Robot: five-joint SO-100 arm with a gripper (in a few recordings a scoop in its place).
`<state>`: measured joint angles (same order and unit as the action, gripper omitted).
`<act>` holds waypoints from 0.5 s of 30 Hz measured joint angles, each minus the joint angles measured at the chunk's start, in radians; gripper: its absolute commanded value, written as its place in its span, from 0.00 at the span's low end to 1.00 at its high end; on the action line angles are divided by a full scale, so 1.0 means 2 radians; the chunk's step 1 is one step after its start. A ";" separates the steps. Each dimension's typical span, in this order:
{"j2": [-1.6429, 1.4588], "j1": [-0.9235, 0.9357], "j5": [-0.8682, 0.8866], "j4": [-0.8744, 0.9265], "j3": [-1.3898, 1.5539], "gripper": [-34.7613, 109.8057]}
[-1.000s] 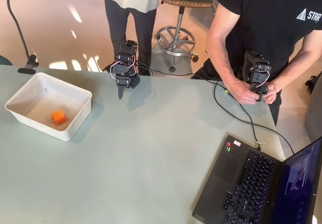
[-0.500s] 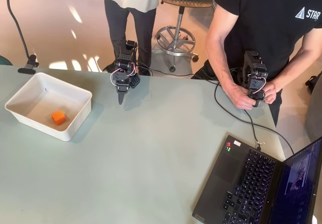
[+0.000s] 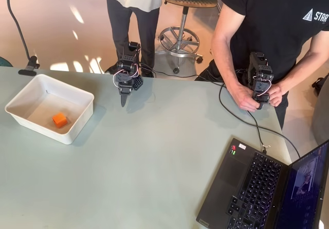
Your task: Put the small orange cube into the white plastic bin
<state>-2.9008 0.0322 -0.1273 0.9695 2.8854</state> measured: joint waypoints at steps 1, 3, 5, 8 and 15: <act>0.002 0.001 0.000 0.000 0.006 0.28; 0.006 0.001 0.000 -0.001 0.022 0.28; 0.004 0.001 0.000 -0.001 0.040 0.28; -0.001 -0.002 0.000 -0.001 0.046 0.28; 0.003 -0.003 0.000 -0.002 0.052 0.28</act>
